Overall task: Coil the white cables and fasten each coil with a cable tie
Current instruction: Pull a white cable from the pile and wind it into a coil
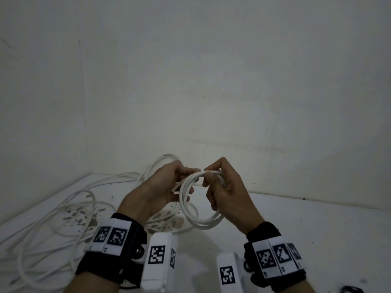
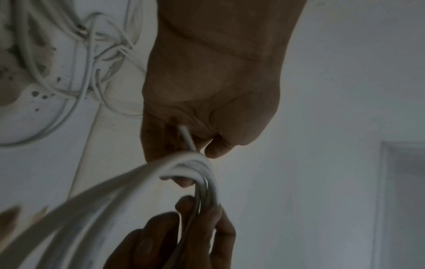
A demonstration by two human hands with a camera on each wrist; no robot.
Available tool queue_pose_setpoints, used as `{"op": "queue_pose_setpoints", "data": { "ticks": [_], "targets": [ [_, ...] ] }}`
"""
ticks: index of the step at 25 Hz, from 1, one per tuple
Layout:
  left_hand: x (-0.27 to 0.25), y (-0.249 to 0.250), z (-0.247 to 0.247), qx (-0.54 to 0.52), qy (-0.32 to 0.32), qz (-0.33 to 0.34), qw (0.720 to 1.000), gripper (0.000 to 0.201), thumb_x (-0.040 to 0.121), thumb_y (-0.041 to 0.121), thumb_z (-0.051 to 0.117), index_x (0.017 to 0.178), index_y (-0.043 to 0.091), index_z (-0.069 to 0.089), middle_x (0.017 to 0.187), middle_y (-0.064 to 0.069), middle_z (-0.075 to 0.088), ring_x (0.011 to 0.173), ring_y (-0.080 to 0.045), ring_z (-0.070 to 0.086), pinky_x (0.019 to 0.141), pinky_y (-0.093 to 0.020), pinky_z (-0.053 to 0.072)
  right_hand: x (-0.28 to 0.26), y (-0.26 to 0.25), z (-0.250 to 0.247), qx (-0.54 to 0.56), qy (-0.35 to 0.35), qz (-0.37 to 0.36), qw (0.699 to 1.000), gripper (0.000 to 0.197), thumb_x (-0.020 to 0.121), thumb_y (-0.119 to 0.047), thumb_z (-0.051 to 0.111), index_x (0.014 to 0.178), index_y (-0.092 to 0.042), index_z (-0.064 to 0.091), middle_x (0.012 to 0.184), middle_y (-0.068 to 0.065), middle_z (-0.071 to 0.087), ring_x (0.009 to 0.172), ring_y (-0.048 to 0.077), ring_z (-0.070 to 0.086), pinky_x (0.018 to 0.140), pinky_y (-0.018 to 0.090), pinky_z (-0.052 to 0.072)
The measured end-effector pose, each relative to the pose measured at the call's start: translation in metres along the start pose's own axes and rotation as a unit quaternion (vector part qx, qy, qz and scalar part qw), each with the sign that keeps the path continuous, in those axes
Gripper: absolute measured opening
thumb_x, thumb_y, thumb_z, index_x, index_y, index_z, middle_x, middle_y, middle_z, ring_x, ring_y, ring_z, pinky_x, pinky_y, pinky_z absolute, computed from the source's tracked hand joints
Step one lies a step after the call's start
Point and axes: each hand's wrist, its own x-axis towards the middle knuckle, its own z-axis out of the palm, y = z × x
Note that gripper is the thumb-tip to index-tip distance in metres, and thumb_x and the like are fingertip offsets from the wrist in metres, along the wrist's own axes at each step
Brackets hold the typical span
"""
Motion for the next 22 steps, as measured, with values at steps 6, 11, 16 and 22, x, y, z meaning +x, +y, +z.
{"op": "queue_pose_setpoints", "data": {
  "ticks": [6, 11, 16, 22],
  "targets": [
    [-0.003, -0.008, 0.020, 0.126, -0.009, -0.016, 0.992, 0.053, 0.090, 0.063, 0.051, 0.069, 0.014, 0.050, 0.053, 0.003, 0.029, 0.043, -0.012, 0.027, 0.044, -0.023, 0.035, -0.002, 0.005, 0.000, 0.031, -0.012, 0.021, 0.999, 0.012, 0.103, -0.013, 0.052, 0.097, -0.002, 0.051, 0.077, 0.011, 0.061, 0.053, 0.018, 0.051, 0.047, 0.031, 0.042],
    [0.003, -0.007, 0.023, 0.049, 0.018, 0.023, 0.998, 0.049, 0.090, 0.055, 0.057, 0.056, 0.024, 0.042, 0.054, 0.006, 0.021, 0.046, -0.010, 0.016, 0.043, -0.023, 0.014, 0.002, -0.005, -0.002, 0.181, 0.023, 0.135, 0.974, 0.018, 0.098, -0.018, 0.060, 0.106, -0.002, 0.057, 0.090, 0.011, 0.065, 0.057, 0.026, 0.056, 0.047, 0.032, 0.047],
    [0.002, -0.012, 0.030, 0.093, 0.023, 0.088, 0.992, 0.052, 0.092, 0.054, 0.055, 0.053, 0.025, 0.036, 0.054, 0.005, 0.019, 0.045, -0.011, 0.015, 0.045, -0.024, 0.014, 0.006, -0.012, -0.014, 0.277, 0.012, 0.291, 0.916, 0.013, 0.095, -0.023, 0.057, 0.088, -0.012, 0.056, 0.062, 0.004, 0.046, 0.041, 0.016, 0.034, 0.045, 0.027, 0.033],
    [-0.001, -0.020, 0.047, 0.113, 0.014, 0.072, 0.991, 0.043, 0.086, 0.051, 0.065, 0.071, 0.011, 0.058, 0.060, -0.002, 0.017, 0.049, -0.013, 0.016, 0.043, -0.023, 0.019, -0.013, -0.016, -0.025, 0.146, 0.056, 0.314, 0.937, 0.027, 0.090, -0.031, 0.057, 0.079, -0.007, 0.053, 0.056, 0.000, 0.020, 0.046, 0.016, 0.017, 0.045, 0.027, 0.024]
  ]
}}
